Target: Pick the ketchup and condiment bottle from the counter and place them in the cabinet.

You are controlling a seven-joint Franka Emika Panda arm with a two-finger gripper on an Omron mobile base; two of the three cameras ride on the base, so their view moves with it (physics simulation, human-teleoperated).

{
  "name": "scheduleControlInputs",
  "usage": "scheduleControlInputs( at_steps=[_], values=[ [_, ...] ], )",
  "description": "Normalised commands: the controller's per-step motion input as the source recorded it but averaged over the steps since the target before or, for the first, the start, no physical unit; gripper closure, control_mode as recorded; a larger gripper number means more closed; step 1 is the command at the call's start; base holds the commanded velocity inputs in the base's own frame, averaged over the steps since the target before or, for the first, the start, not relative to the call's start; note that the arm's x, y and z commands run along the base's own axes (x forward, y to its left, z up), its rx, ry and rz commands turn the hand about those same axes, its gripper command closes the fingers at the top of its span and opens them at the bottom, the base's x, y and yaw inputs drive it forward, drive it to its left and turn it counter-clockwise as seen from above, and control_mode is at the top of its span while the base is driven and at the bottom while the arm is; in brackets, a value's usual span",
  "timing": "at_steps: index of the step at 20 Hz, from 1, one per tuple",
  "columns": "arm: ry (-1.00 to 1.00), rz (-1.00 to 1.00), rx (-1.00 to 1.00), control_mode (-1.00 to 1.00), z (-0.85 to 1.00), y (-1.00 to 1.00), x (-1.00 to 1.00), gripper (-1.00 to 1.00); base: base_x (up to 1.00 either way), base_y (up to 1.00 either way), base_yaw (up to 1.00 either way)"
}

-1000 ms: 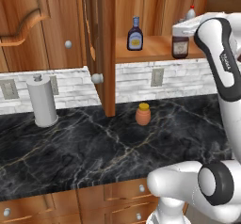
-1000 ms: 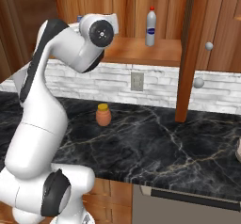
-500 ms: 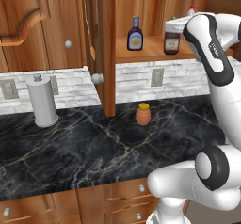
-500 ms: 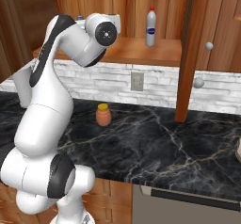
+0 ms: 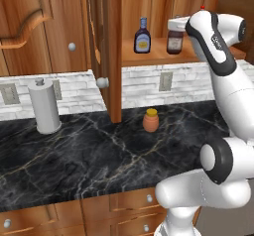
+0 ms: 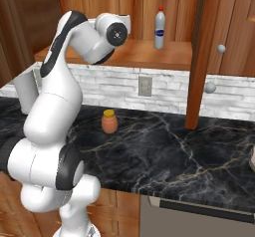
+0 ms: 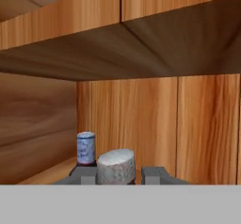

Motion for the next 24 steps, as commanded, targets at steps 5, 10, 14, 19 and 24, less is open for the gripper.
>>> scheduleControlInputs(
  at_steps=[5,10,14,19,24],
  values=[
    [0.02,0.00,0.01,-1.00,0.00,-0.09,0.17,1.00,0.00,0.00,0.00],
    [0.00,0.00,0.00,-1.00,0.00,0.00,0.01,1.00,0.00,0.00,0.00],
    [0.00,0.00,0.00,-1.00,-0.02,0.00,0.04,1.00,0.00,0.00,0.00],
    [0.00,0.00,0.00,-1.00,-0.13,0.00,0.09,1.00,0.00,0.00,0.00],
    [0.00,0.00,0.00,-1.00,-0.05,0.00,0.04,1.00,0.00,0.00,0.00]
  ],
)
